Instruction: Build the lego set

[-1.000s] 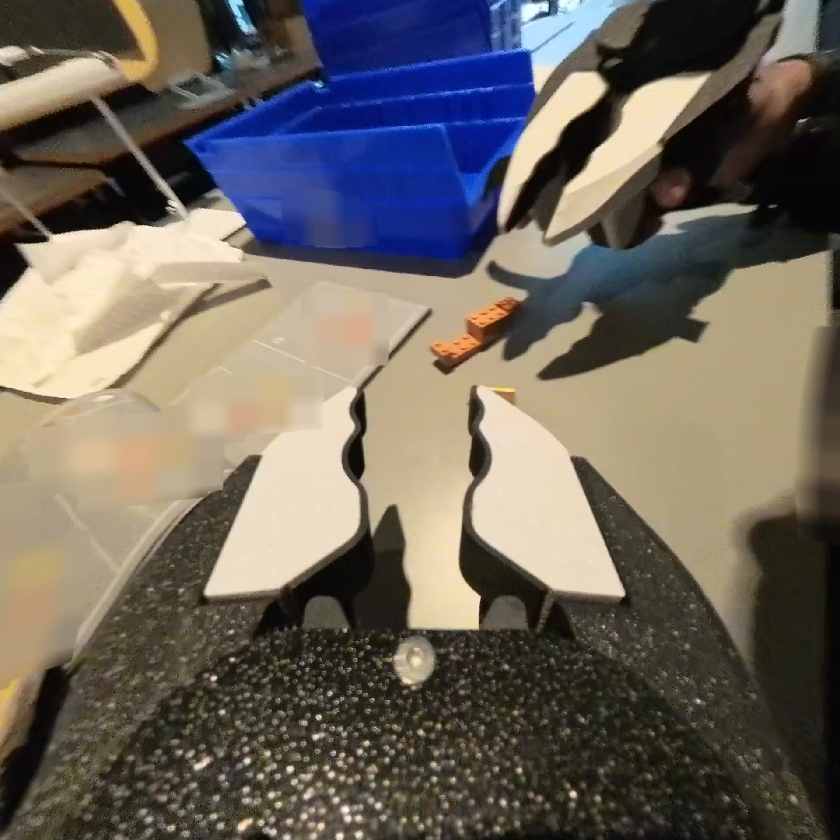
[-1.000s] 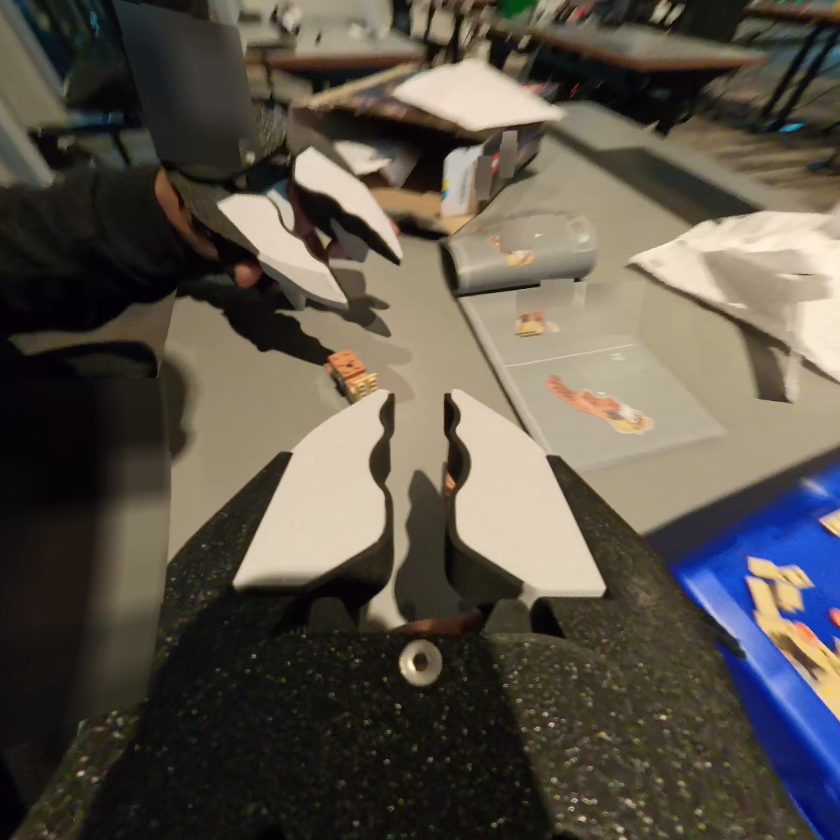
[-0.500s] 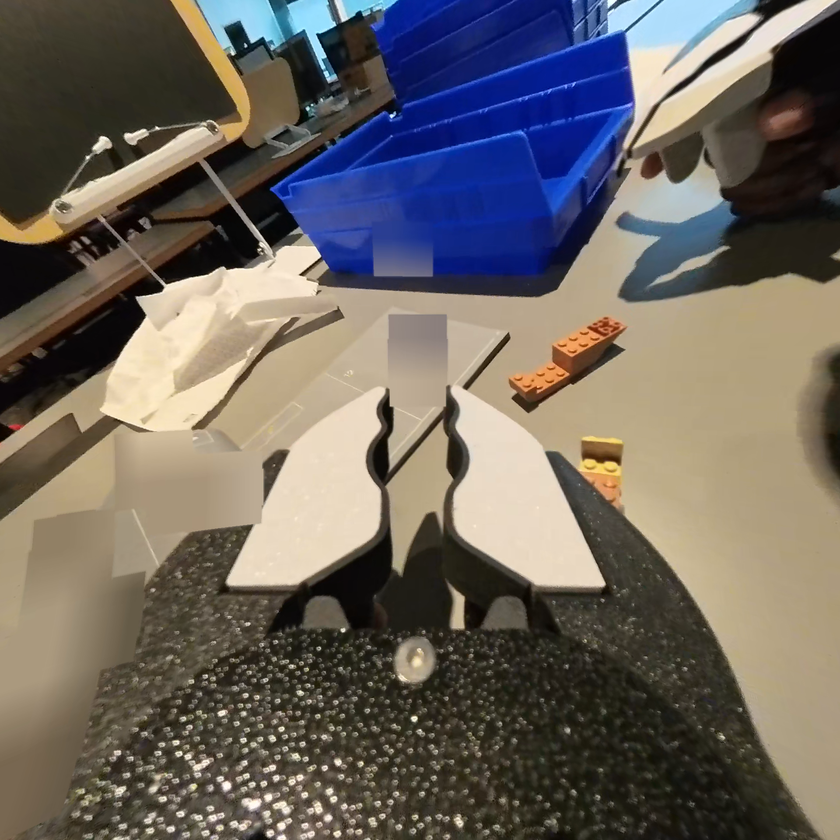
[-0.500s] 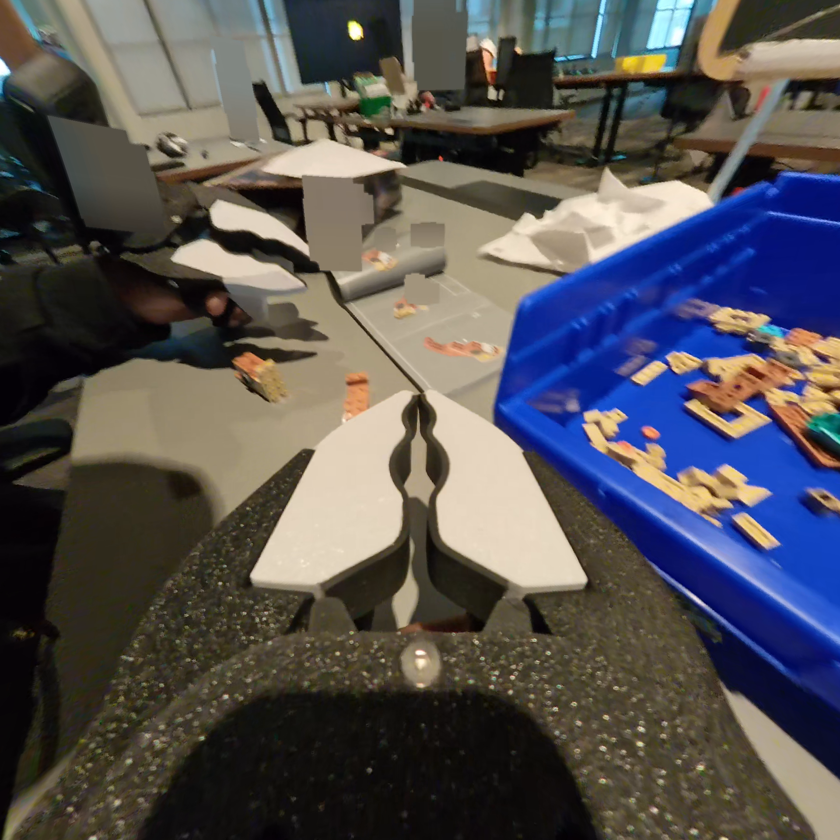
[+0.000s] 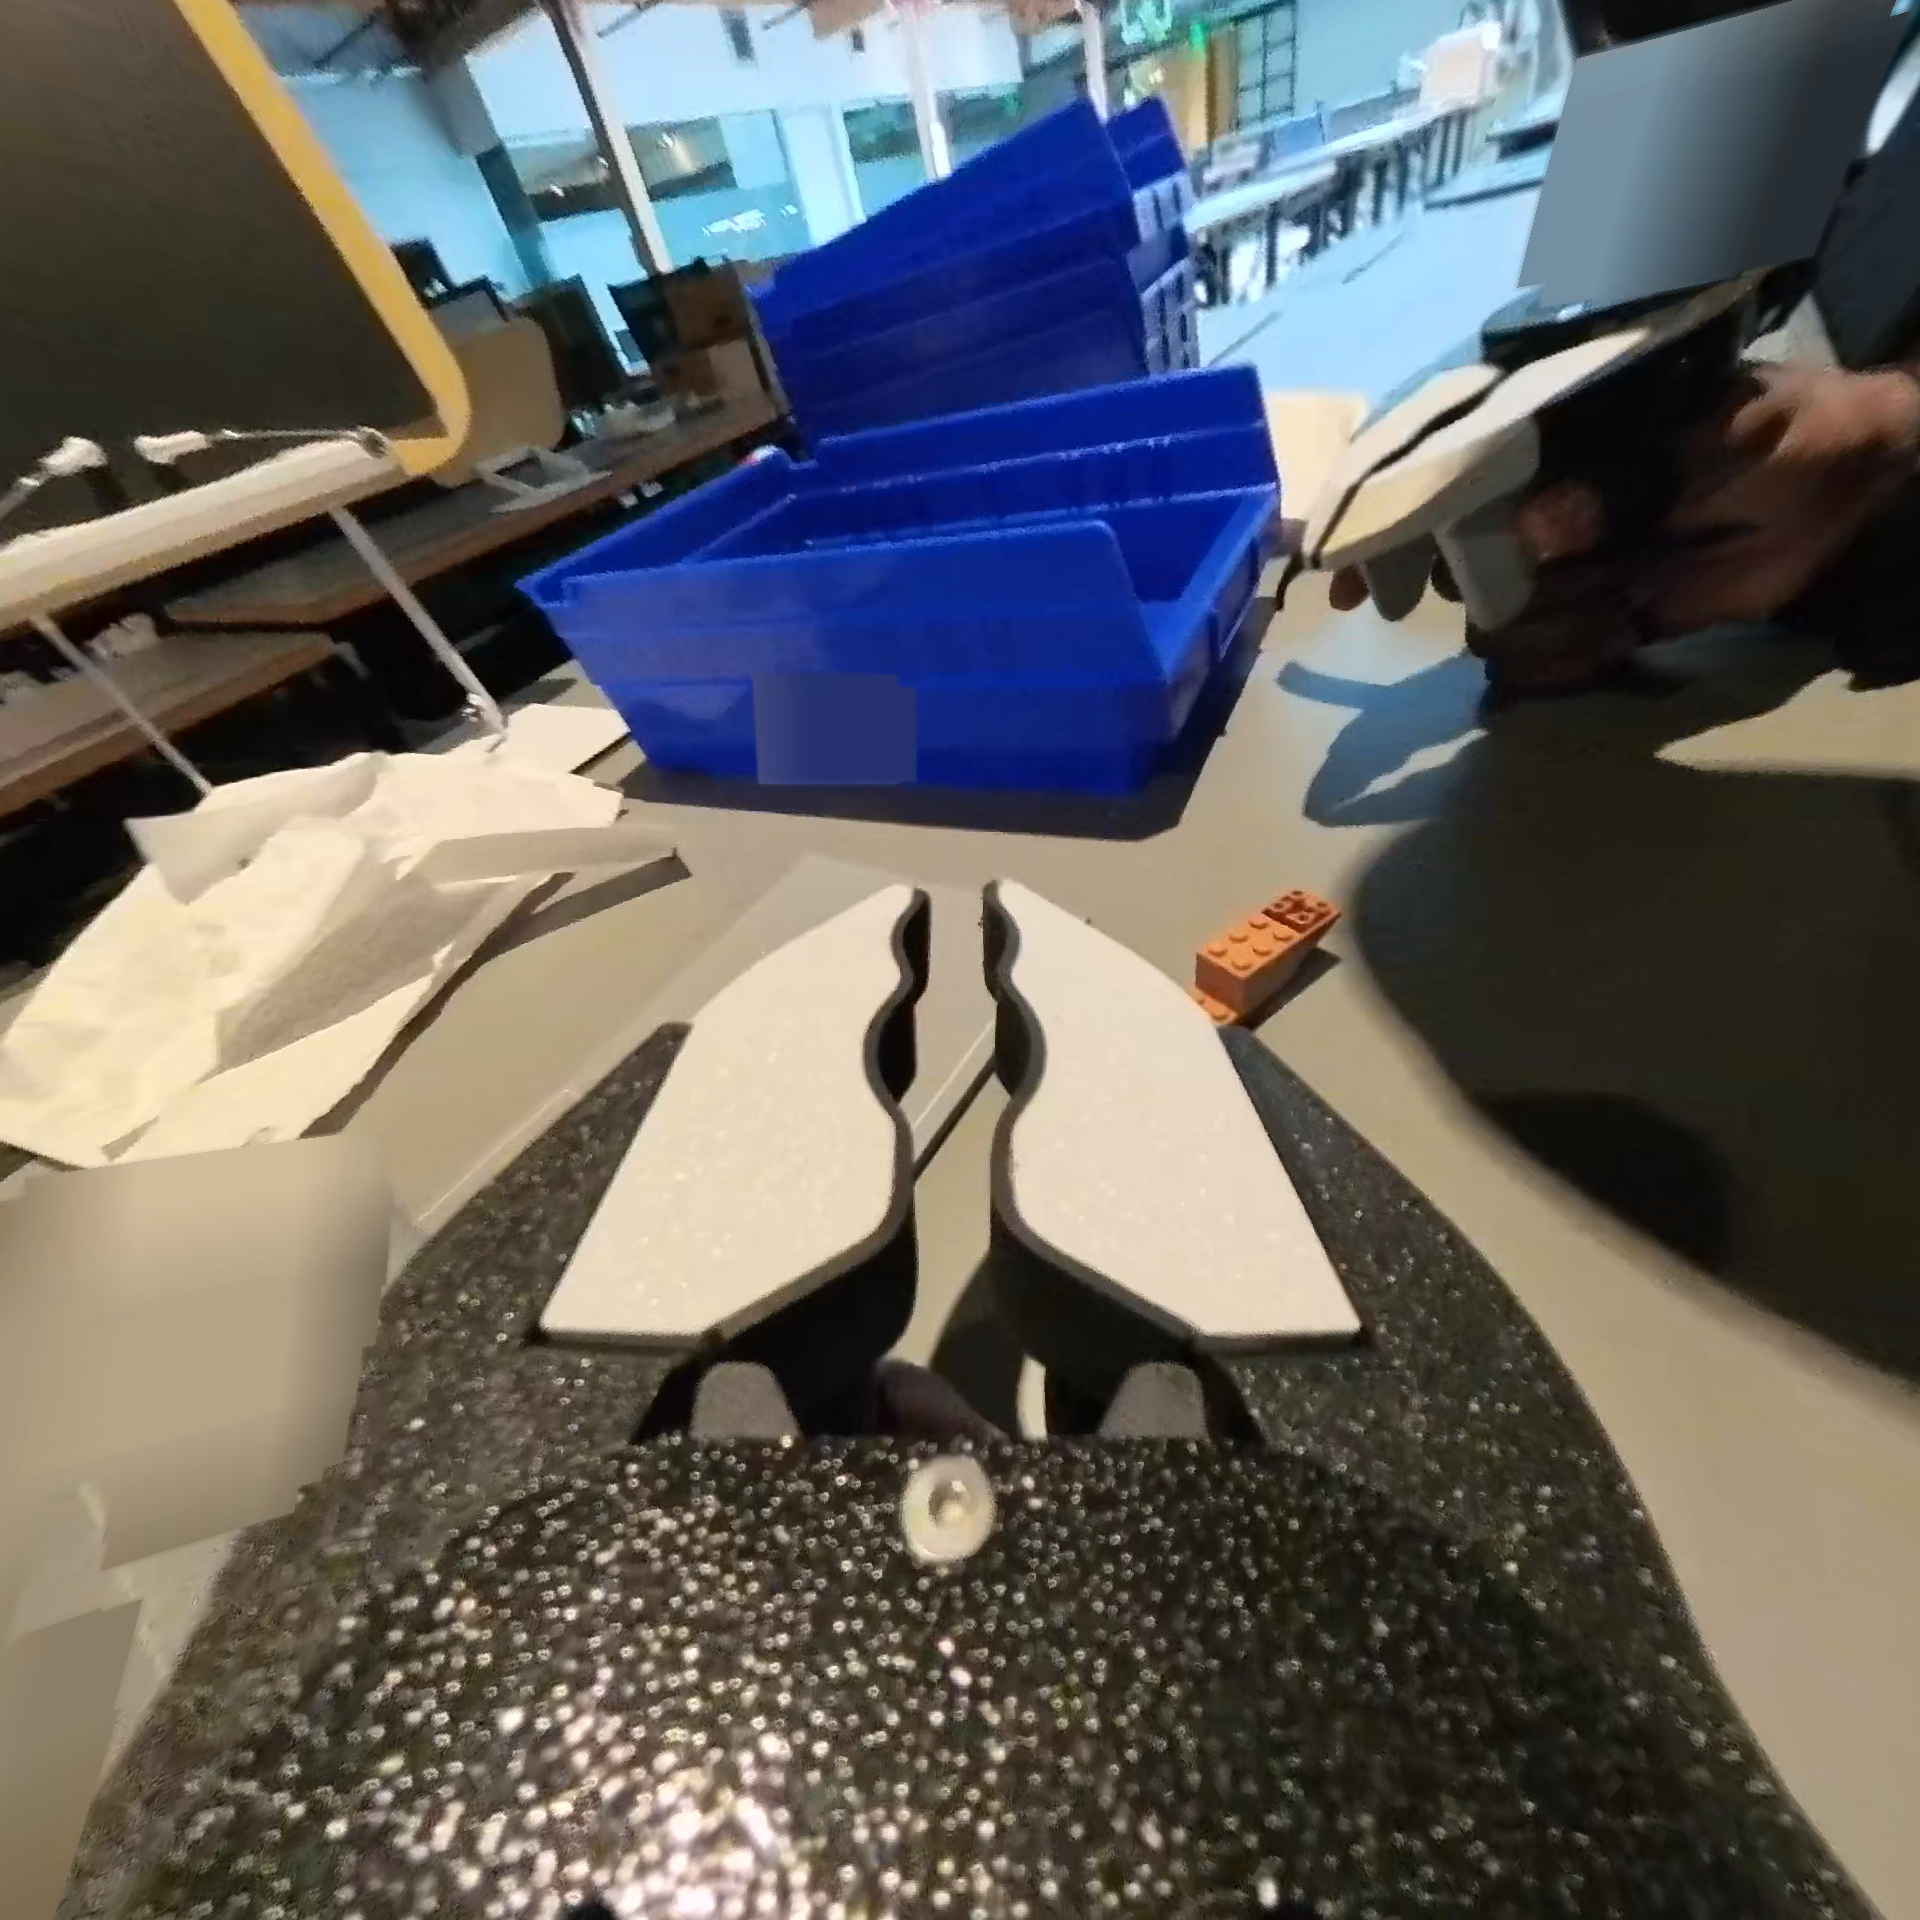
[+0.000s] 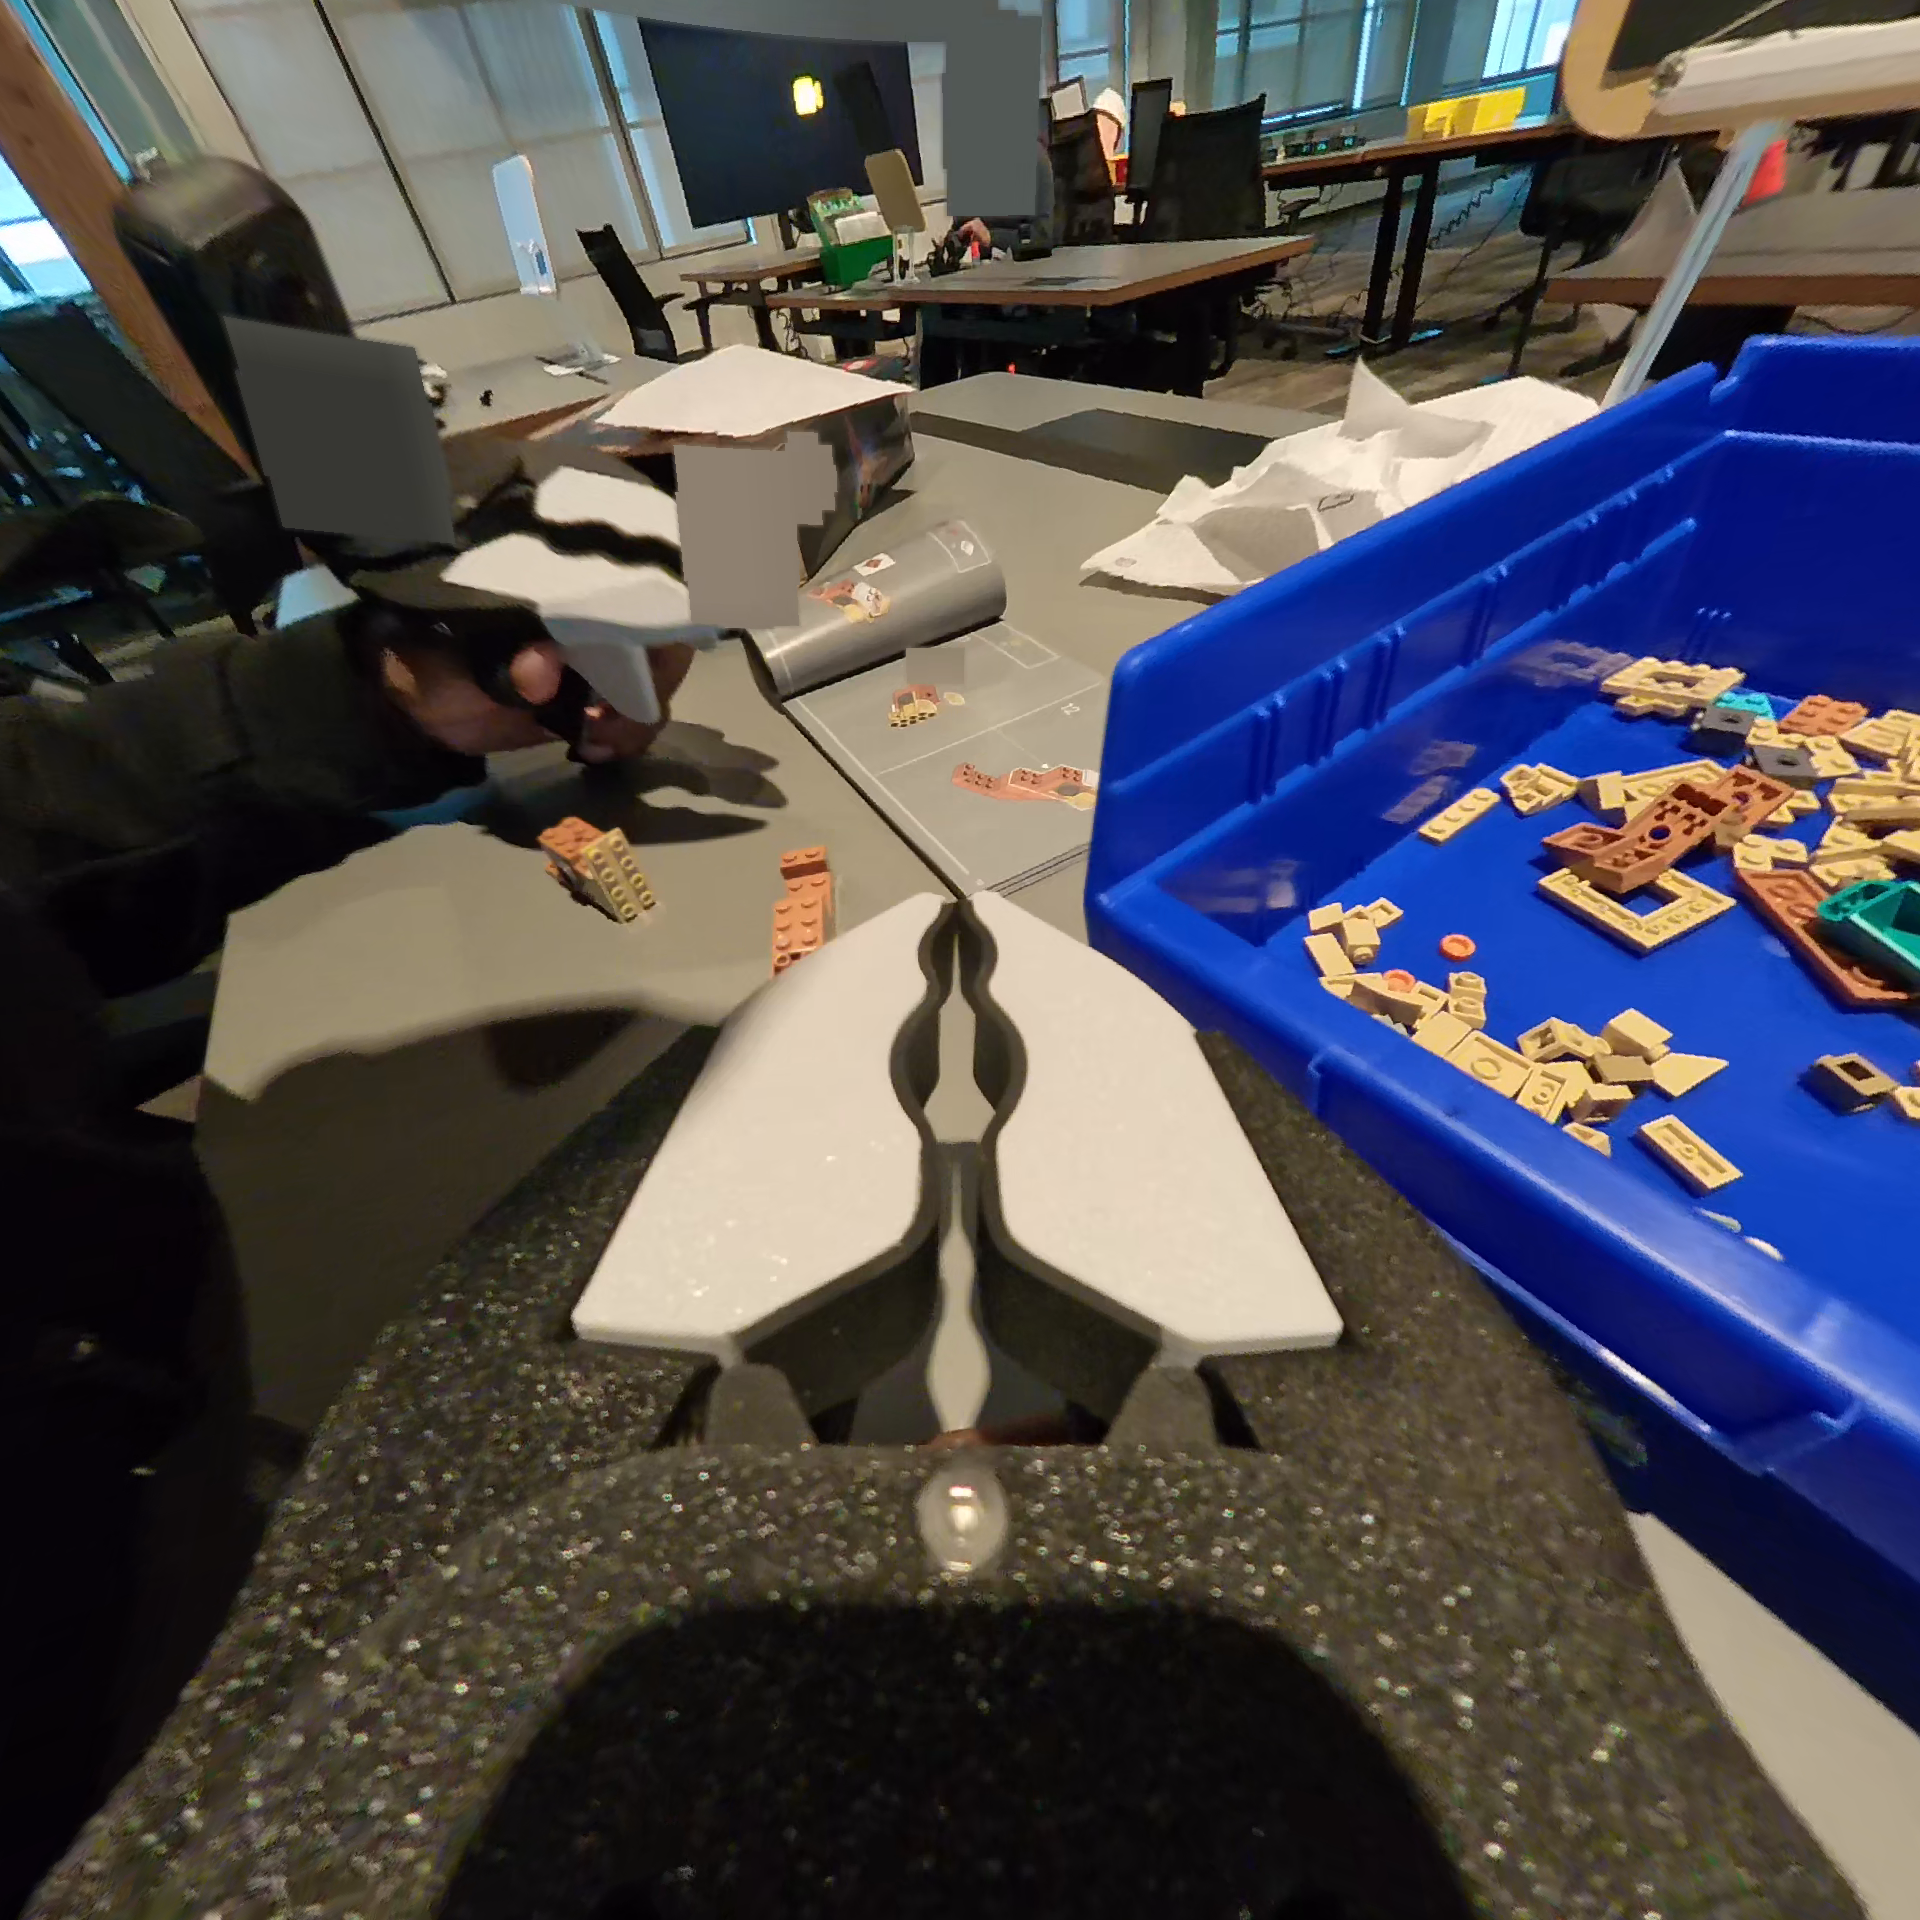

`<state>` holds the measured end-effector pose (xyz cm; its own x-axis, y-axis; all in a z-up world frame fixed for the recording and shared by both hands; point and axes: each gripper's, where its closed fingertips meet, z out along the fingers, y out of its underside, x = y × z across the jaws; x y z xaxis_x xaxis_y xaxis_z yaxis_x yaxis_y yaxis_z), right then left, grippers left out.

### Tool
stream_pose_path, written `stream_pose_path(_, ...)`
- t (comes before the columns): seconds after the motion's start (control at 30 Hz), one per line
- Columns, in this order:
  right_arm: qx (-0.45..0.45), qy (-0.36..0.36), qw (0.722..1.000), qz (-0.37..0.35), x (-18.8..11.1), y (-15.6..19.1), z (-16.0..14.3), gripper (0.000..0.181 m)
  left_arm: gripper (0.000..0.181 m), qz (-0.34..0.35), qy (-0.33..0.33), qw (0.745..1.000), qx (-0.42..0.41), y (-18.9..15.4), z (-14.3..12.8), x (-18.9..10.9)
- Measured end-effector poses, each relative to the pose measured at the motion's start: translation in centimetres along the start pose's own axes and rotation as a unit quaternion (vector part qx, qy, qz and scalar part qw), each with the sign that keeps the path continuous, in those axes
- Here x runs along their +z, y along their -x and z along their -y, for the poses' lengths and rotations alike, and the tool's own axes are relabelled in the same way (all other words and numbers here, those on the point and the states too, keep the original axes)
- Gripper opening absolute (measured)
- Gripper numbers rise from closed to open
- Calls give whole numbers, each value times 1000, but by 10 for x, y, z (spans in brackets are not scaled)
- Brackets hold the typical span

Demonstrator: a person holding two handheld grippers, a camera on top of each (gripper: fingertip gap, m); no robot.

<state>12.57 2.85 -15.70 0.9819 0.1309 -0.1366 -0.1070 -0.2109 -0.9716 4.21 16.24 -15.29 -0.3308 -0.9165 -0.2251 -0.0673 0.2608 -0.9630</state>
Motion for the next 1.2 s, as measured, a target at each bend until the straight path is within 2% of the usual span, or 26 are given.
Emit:
stream_pose_path(0.1, 12, -3, 1000, 0, -1, -3, 0, 0, 9, -26, 23, 999, 15, -5, -5, 15)
stream_pose_path(0.2, 21, -3, 1000, 1, 0, -5, 0, 0, 7, -55, 18, 998, 13, -11, -3, 24)
stream_pose_path(0.3, 27, 0, 1000, 3, 2, -6, -1, 0, 0, -69, 16, 997, 5, -13, -3, 25)
stream_pose_path(0.57, 11, -18, 1000, 17, 1, -2, 3, 0, 0, -73, -7, 997, -29, -6, 2, 21)
stream_pose_path(0.63, -13, -9, 1000, 3, -5, -9, 10, 0, 0, -71, -3, 997, -26, -6, 0, 22)
stream_pose_path(0.73, -129, 41, 990, -47, -30, -38, 47, 1, 0, -59, 6, 998, -4, -8, -2, 23)
stream_pose_path(0.8, -213, 120, 967, -72, -43, -63, 68, 6, 0, -53, 25, 998, 9, -11, -7, 24)
stream_pose_path(0.87, -300, 214, 927, -66, -47, -90, 76, 9, 0, -48, 40, 998, 17, -13, -11, 24)
stream_pose_path(0.93, -371, 306, 877, -7, -43, -113, 66, 12, 1, -46, 47, 998, 15, -14, -12, 25)
stream_pose_path(1.03, -452, 403, 792, 81, -30, -148, 45, 16, 1, -47, 41, 998, 6, -17, -10, 24)
stream_pose_path(1.1, -483, 436, 748, 130, -16, -164, 33, 16, 1, -47, 38, 998, 1, -20, -9, 23)
stream_pose_path(1.2, -504, 474, 693, 203, 0, -170, 12, 18, 2, -43, 41, 998, 10, -22, -10, 23)
